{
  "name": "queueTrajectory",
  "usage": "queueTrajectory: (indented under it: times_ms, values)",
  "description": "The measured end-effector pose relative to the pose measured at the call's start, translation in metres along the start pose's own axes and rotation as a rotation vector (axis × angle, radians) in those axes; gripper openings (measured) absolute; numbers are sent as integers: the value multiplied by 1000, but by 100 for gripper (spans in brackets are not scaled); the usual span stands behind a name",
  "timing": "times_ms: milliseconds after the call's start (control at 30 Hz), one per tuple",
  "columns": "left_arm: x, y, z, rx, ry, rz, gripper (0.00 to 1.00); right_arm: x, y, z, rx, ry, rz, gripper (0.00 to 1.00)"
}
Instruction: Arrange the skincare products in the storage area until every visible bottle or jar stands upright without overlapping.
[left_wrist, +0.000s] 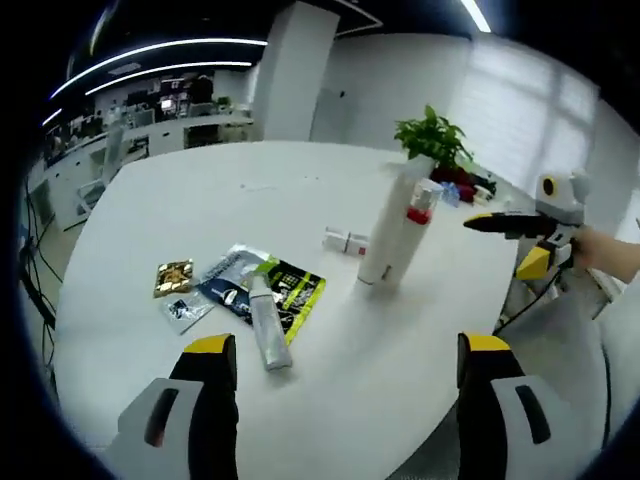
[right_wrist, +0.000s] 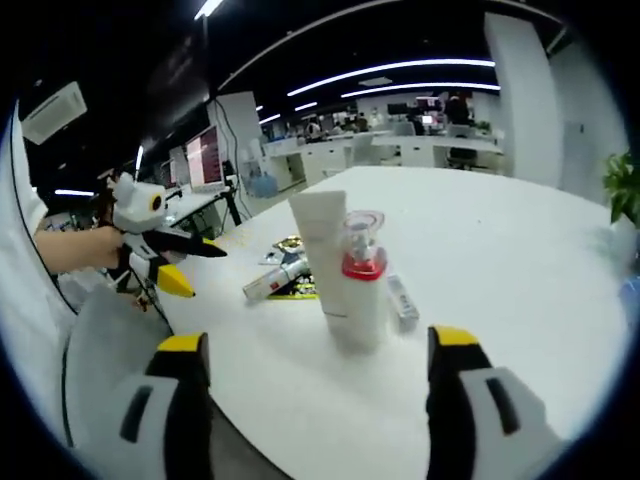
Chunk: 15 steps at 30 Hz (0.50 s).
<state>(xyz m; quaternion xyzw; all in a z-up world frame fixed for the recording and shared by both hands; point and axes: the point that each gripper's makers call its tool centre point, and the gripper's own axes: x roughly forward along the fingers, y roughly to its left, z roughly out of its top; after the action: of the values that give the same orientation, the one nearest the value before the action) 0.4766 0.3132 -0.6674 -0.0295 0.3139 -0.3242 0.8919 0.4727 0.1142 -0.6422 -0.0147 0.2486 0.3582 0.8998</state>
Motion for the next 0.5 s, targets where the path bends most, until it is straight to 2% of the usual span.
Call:
queueTrajectory:
  times_ms: [200, 300, 500]
  values:
    - [-8, 0, -4, -13, -7, 21, 93, -4, -1, -1, 7, -6, -8, 90]
    - [-9, -1, -2, -37, -24, 28, 93, -6, -1, -1, 6, -10, -9, 90]
    - [-7, -3, 1, -30, -22, 31, 94, -10, -1, 0, 8, -18, -20, 89]
